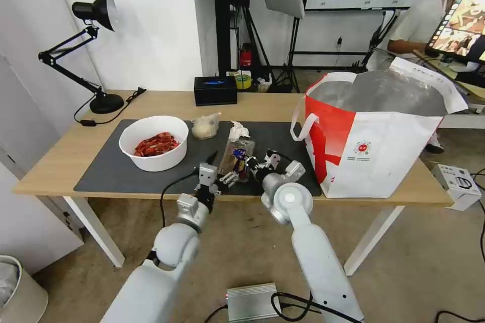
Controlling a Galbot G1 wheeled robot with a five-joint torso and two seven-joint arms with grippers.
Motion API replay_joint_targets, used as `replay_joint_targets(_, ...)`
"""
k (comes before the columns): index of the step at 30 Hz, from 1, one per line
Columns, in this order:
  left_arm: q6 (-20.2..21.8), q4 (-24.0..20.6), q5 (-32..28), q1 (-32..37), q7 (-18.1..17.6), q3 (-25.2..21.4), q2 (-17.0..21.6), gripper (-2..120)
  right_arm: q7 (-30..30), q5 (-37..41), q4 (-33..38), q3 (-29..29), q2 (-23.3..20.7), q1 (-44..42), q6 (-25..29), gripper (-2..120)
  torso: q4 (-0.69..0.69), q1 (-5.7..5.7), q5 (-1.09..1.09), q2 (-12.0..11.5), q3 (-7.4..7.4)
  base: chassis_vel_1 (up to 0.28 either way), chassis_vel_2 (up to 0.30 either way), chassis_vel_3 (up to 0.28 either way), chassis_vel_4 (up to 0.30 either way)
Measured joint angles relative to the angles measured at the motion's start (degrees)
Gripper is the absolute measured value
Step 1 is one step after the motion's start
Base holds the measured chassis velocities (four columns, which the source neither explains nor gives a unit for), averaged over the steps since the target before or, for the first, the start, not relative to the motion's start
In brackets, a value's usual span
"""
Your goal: Pick up the trash from the table and place it into the takeout bag.
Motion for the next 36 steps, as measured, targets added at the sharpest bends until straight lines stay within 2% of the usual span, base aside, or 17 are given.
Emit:
replay_joint_targets(2,0.0,-1.41,-1.34,1.29,0.01,-1.93,0.53,100,-0.13,-0.13,0.53,-0.04,-0.02,-0.21,0.14,0,0.0,0.0,-0.01,0.0,0.0,0.0,0.0,0.0,0.0)
replay_joint_targets(11,0.02,-4.32,-1.78,5.16,0.14,-6.0,0.94,100,-1.12,-1.41,3.42,-0.76,-0.57,-1.56,0.91,0,0.01,0.0,-0.02,0.0,0.0,0.0,0.0,0.0,0.0)
replay_joint_targets(19,-0.11,-7.16,-1.76,10.88,1.0,-11.06,1.38,100,-2.56,-2.85,8.85,-1.4,-3.33,-3.45,1.64,0,0.0,-0.01,-0.01,0.0,0.0,0.0,0.0,0.0,0.0)
replay_joint_targets(26,-0.63,-9.03,-1.6,14.5,1.61,-16.16,1.48,100,-7.66,-7.47,16.04,-1.75,-7.55,-5.78,2.8,0,0.0,-0.01,-0.01,0.01,0.0,0.0,0.0,0.0,0.0)
replay_joint_targets(31,-0.65,-9.67,-1.56,15.37,1.69,-17.47,1.39,100,-10.44,-9.3,19.15,-1.4,-9.54,-6.68,3.48,0,0.0,-0.01,-0.01,0.01,0.0,0.0,0.0,0.0,0.0)
replay_joint_targets(33,-0.85,-10.21,-1.33,16.12,1.72,-18.31,0.83,100,-14.07,-11.01,23.3,-0.32,-12.05,-8.18,5.34,0,0.0,-0.01,0.0,0.01,0.0,0.0,0.0,0.0,0.0)
replay_joint_targets(36,-0.9,-10.27,-1.27,16.24,1.72,-18.37,0.54,100,-15.84,-12.11,25.3,0.58,-13.24,-9.26,6.39,0,0.0,-0.01,0.0,0.01,-0.01,0.0,0.0,0.0,0.0)
